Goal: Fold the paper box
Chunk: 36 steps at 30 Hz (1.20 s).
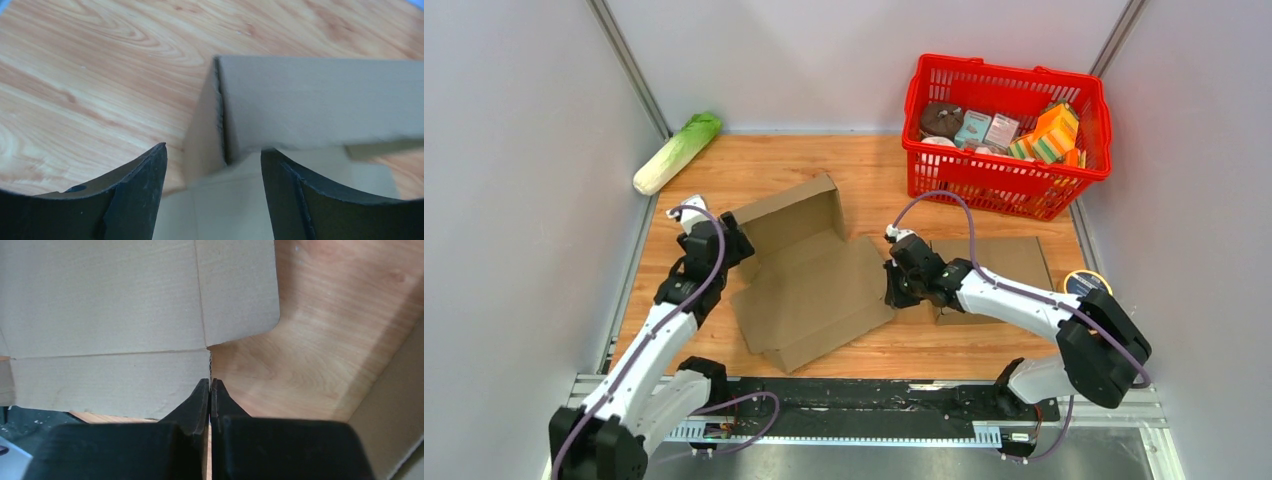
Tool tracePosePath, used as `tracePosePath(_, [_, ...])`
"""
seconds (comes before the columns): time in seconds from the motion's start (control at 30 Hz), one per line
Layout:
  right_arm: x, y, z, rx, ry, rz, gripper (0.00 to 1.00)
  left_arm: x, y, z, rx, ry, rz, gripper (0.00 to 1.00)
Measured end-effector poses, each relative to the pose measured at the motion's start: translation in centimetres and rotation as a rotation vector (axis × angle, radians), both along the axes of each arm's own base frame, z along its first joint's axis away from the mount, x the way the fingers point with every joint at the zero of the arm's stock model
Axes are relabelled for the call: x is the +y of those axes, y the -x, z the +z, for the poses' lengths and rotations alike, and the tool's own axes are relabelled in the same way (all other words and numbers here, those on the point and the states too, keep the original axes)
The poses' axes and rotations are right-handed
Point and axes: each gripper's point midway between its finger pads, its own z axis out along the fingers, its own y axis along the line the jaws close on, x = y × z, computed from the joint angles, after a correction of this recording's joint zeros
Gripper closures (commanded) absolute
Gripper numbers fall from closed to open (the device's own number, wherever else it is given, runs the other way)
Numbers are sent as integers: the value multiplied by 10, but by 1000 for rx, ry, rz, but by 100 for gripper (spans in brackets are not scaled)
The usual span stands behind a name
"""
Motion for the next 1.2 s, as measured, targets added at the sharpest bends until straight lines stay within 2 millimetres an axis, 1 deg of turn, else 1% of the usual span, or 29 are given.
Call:
tracePosePath(0.03, [2,-3,5,-6,-1,-1,100,-4,5,6,-5,25,-25,29])
tracePosePath(0.07, [4,-5,12,-9,-2,1,100,-10,11,14,-10,51,-63,31])
tracePosePath(0.13, [7,-7,21,-12,-10,7,100,-23,25,35,-41,103,-151,36])
tracePosePath(0.17, [10,-8,28,-9,-20,16,100,-34,35,50,-66,132,-229,39])
tracePosePath(0.2, [12,-8,32,-4,-25,24,100,-41,42,59,-84,148,-277,42])
tracePosePath(0.27, [15,-8,42,6,-33,39,100,-55,62,80,-110,169,-400,43])
tracePosePath(0.3, [16,-8,46,7,-38,46,100,-59,70,89,-122,169,-440,43])
tracePosePath(0.33, [17,-9,51,6,-42,53,100,-61,78,96,-124,161,-472,43])
tracePosePath(0.4, [20,-10,57,-1,-51,64,100,-55,86,105,-120,123,-474,38])
tracePosePath(0.43, [21,-11,58,-3,-53,67,100,-49,88,104,-112,99,-453,36])
tracePosePath(0.5, [20,-10,58,-2,-52,69,100,-33,90,96,-83,54,-382,34])
tracePosePath(0.57, [20,-9,58,3,-54,71,100,-18,88,81,-60,13,-305,38])
tracePosePath(0.6, [21,-9,57,4,-56,74,100,-12,85,69,-38,-5,-270,42])
tracePosePath(0.63, [21,-9,57,5,-58,74,100,-8,83,56,-9,-16,-242,45])
tracePosePath(0.67, [20,-8,56,8,-58,76,100,-6,81,46,20,-20,-227,49])
tracePosePath(0.7, [20,-6,55,12,-56,77,100,-7,78,34,61,-21,-225,53])
tracePosePath(0.73, [19,-5,54,15,-54,76,100,-12,73,28,90,-13,-245,53])
tracePosePath(0.77, [19,-5,54,14,-54,75,100,-23,66,27,94,5,-295,53])
tracePosePath(0.83, [18,-6,57,8,-61,69,100,-52,57,29,101,36,-433,40])
tracePosePath(0.9, [18,-8,62,3,-67,60,99,-91,55,42,79,10,-638,37])
tracePosePath(0.93, [19,-9,65,1,-71,56,99,-114,60,53,57,-21,-762,37])
tracePosePath(1.0, [22,-12,74,5,-82,43,99,-153,73,76,-6,-80,-967,37])
tracePosePath(1.03, [24,-14,79,9,-92,36,99,-175,84,88,-42,-126,-1084,36])
tracePosePath(1.07, [27,-16,84,13,-107,33,99,-192,94,98,-76,-166,-1178,36])
tracePosePath(1.1, [29,-19,88,22,-126,27,99,-205,103,103,-99,-202,-1252,34])
tracePosePath(1.13, [32,-20,93,34,-146,26,99,-215,110,103,-111,-238,-1313,33])
tracePosePath(1.2, [34,-23,97,62,-180,21,99,-230,123,93,-105,-321,-1413,33])
